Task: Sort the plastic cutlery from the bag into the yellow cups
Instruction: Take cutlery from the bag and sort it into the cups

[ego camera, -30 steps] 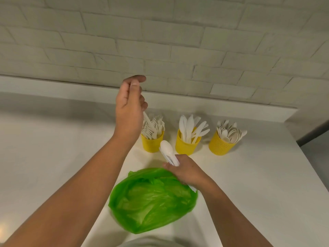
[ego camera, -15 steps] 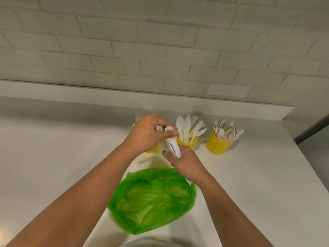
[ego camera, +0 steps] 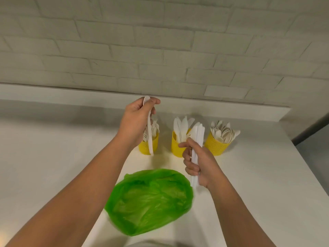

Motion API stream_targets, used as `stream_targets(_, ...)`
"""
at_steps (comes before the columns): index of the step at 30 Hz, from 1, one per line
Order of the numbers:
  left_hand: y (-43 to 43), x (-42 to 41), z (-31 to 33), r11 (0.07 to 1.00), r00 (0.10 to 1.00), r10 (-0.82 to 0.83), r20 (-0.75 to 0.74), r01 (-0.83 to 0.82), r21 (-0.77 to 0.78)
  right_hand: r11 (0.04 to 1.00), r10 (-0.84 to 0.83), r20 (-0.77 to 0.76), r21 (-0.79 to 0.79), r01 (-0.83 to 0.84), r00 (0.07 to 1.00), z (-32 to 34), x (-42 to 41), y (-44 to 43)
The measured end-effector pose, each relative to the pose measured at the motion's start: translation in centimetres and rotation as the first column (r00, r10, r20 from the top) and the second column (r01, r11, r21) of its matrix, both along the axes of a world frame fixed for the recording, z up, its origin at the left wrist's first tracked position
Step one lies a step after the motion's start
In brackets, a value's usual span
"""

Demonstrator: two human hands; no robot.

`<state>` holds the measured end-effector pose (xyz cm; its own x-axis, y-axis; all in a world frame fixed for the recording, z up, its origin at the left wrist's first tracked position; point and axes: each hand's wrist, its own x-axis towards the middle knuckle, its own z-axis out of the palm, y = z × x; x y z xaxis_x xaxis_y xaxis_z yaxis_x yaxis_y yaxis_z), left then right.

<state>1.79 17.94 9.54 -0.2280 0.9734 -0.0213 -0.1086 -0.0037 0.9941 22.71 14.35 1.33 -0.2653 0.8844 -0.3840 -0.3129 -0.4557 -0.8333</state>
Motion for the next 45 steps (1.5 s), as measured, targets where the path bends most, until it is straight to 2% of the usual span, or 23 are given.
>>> stream_targets(2, 0.1, 1.5, 0.0, 0.997, 0.984, 0.002, 0.180, 0.013, -0.081, 0.990, 0.063, 0.071, 0.121, -0.071, 0.995, 1.3, -0.5, -0.2)
stream_targets(4, 0.1, 3.0, -0.1, 0.990, 0.953, -0.005, 0.304, 0.048, -0.132, 0.966, 0.106, 0.233, 0.206, -0.156, 0.967, 1.9, -1.3, -0.5)
stream_targets(6, 0.1, 4.5, -0.2, 0.987, 0.937, -0.024, 0.349, 0.078, -0.143, 0.953, 0.117, 0.331, 0.227, -0.199, 0.936, 1.8, -1.8, -0.8)
stream_targets(9, 0.2, 6.1, -0.2, 0.992, 0.948, -0.039, 0.317, 0.076, -0.102, 0.945, 0.117, 0.341, 0.249, -0.209, 0.933, 2.0, -1.3, -1.2)
stream_targets(13, 0.2, 7.8, -0.3, 0.994, 0.974, -0.090, 0.209, 0.101, -0.043, 0.951, 0.152, 0.187, 0.241, -0.195, 0.971, 1.8, 0.4, -1.4)
stream_targets(16, 0.2, 8.9, -0.4, 0.984, 0.968, -0.157, 0.197, 0.170, -0.051, 0.971, 0.136, 0.051, 0.191, -0.143, 0.989, 1.7, 1.7, -1.3)
stream_targets(18, 0.5, 9.5, -1.0, 0.972, 0.974, -0.218, 0.062, 0.222, -0.079, 0.981, 0.117, -0.036, 0.161, -0.109, 0.993, 1.8, 2.7, -1.0)
stream_targets(20, 0.6, 10.1, -1.7, 0.954, 0.961, -0.276, 0.003, 0.274, -0.125, 0.988, 0.068, -0.081, 0.147, -0.056, 0.994, 2.0, 3.6, -0.6)
stream_targets(22, 0.7, 10.9, -2.4, 0.927, 0.941, -0.339, 0.011, 0.337, -0.164, 0.989, 0.013, -0.051, 0.151, -0.005, 0.999, 1.9, 4.6, 0.0)
stream_targets(24, 0.7, 11.5, -2.7, 0.911, 0.919, -0.394, -0.009, 0.389, -0.139, 0.988, -0.021, 0.016, 0.155, 0.018, 1.000, 1.6, 5.6, 0.4)
stream_targets(27, 1.4, 12.5, -2.4, 0.934, 0.934, -0.349, -0.077, 0.341, -0.108, 0.987, -0.052, 0.088, 0.157, 0.038, 0.995, 1.2, 7.3, 0.5)
stream_targets(30, 3.2, 13.8, -2.2, 0.959, 0.958, -0.278, -0.067, 0.274, -0.067, 0.988, -0.126, 0.117, 0.107, 0.114, 0.985, 0.5, 9.1, 0.3)
stream_targets(33, 5.5, 15.4, -2.4, 0.975, 0.952, -0.218, -0.216, 0.224, 0.003, 0.968, -0.249, 0.150, 0.036, 0.247, 0.957, -0.4, 10.6, 0.5)
stream_targets(38, 8.4, 18.3, -3.4, 0.978, 0.838, -0.139, -0.527, 0.200, 0.061, 0.947, -0.321, 0.215, 0.038, 0.320, 0.922, -1.2, 12.1, 1.0)
stream_targets(42, 9.7, 19.1, -5.0, 0.975, 0.786, -0.135, -0.603, 0.215, 0.062, 0.950, -0.313, 0.275, 0.090, 0.300, 0.909, -1.5, 13.1, 1.5)
stream_targets(45, 10.0, 19.1, -5.7, 0.961, 0.746, -0.199, -0.636, 0.274, 0.020, 0.953, -0.302, 0.302, 0.112, 0.281, 0.904, -1.7, 13.7, 1.8)
